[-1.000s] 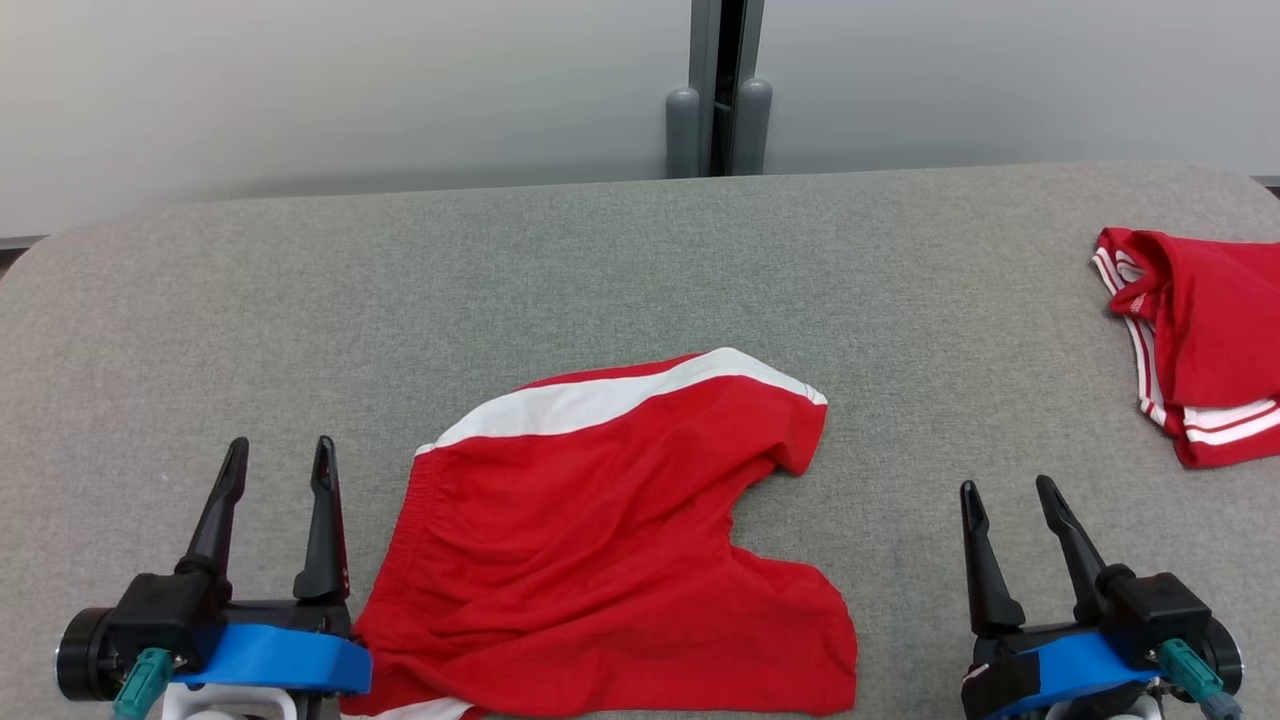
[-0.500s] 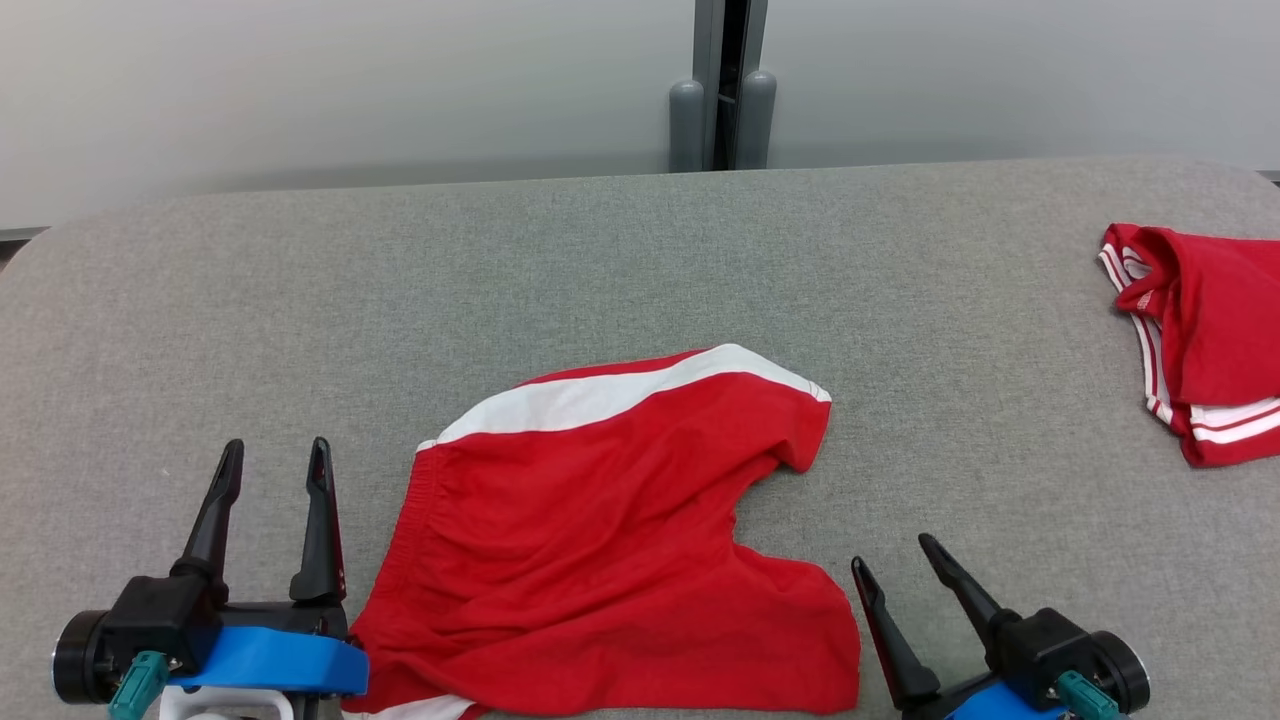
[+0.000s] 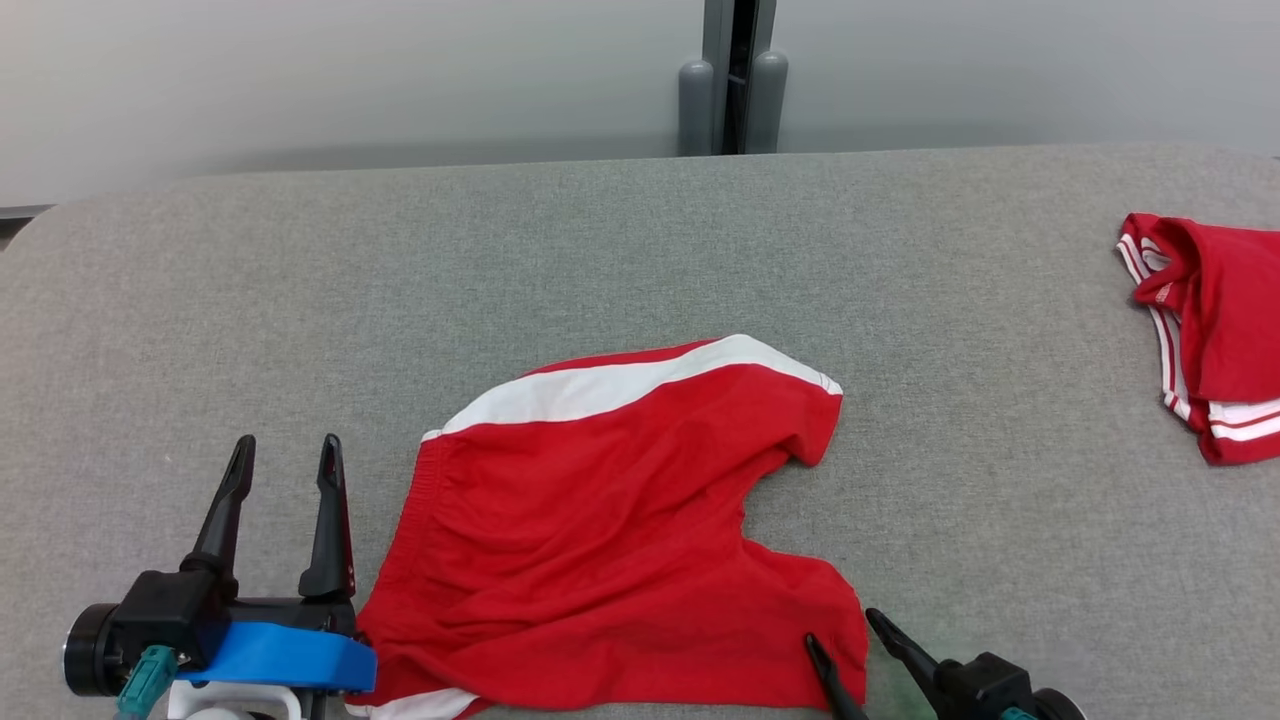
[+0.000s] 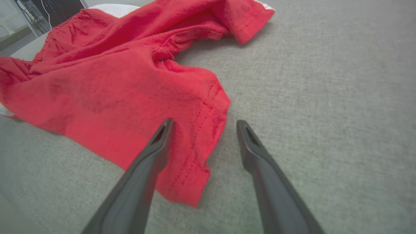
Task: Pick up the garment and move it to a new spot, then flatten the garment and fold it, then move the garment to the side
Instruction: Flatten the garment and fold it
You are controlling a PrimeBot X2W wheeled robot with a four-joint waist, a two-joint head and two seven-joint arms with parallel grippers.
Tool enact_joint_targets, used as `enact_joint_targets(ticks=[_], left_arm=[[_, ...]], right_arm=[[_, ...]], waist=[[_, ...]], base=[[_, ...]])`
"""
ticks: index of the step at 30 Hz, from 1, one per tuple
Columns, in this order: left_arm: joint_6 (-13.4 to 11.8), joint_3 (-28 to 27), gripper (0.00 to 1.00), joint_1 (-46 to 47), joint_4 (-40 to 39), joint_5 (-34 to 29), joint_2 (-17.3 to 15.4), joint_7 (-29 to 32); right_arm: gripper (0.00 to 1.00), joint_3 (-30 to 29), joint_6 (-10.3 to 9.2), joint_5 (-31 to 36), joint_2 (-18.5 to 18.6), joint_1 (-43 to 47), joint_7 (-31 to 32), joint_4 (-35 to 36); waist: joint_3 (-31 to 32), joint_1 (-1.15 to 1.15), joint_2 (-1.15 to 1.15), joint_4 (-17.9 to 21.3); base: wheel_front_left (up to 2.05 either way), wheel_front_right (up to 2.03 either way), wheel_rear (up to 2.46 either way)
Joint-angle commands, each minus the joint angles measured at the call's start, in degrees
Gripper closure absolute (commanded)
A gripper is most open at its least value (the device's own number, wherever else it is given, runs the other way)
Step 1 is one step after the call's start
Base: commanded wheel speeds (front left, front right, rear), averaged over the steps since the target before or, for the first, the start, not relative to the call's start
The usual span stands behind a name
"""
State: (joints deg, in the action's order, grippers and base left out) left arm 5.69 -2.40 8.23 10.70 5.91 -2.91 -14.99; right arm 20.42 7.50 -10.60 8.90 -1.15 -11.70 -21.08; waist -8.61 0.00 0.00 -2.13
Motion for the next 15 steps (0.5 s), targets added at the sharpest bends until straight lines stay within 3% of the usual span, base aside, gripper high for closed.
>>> enact_joint_targets(ticks=[1,4,5,6,7,8,9,15], left_arm=[[0.2,-0.1,0.00,0.6,0.2,-0.4,-0.1,-0.3],[0.3,0.0,0.00,0.7,0.2,-0.5,-0.1,-0.3],[0.3,0.0,0.00,0.6,0.2,-0.5,-0.1,-0.3],[0.3,0.0,0.00,0.6,0.2,-0.5,-0.1,-0.3],[0.3,0.0,0.00,0.5,0.2,-0.3,-0.1,-0.3],[0.3,0.1,0.00,0.4,0.2,-0.2,-0.1,-0.3],[0.3,0.1,0.00,0.3,0.3,-0.1,-0.1,-0.3],[-0.3,0.8,0.00,0.3,0.3,0.6,-0.1,-0.3]], right_arm=[[0.00,0.4,-0.04,0.0,-0.3,-1.1,-0.6,-0.7],[0.04,1.2,-0.03,-0.6,-0.7,-2.2,-1.3,-3.0],[0.26,1.5,-0.04,-0.7,-0.8,-2.6,-1.5,-3.4],[0.65,1.6,-0.03,-0.9,-0.8,-3.1,-1.9,-3.7],[0.79,1.7,-0.04,-1.0,-0.9,-3.5,-2.2,-3.9],[0.85,1.7,-0.04,-1.1,-0.9,-3.7,-2.5,-4.0],[0.98,1.9,-0.03,-1.1,-1.0,-3.9,-2.6,-4.2],[1.00,0.7,-0.03,-0.2,-0.9,-4.5,-3.4,-2.0]], waist=[[-0.1,0.00,0.00,-0.2],[-0.3,0.00,0.00,-0.6],[-0.4,0.00,0.00,-0.7],[-0.4,0.00,0.00,-0.8],[-0.4,0.00,0.00,-0.8],[-0.4,0.00,0.00,-0.9],[-0.4,0.00,0.00,-0.9],[-0.7,0.00,0.00,-1.0]], base=[[0.00,0.00,0.00],[0.00,0.00,0.00],[0.00,0.00,0.00],[0.00,0.00,0.00],[0.00,0.00,0.00],[0.00,0.00,0.00],[0.00,0.00,0.00],[0.00,0.00,0.00]])
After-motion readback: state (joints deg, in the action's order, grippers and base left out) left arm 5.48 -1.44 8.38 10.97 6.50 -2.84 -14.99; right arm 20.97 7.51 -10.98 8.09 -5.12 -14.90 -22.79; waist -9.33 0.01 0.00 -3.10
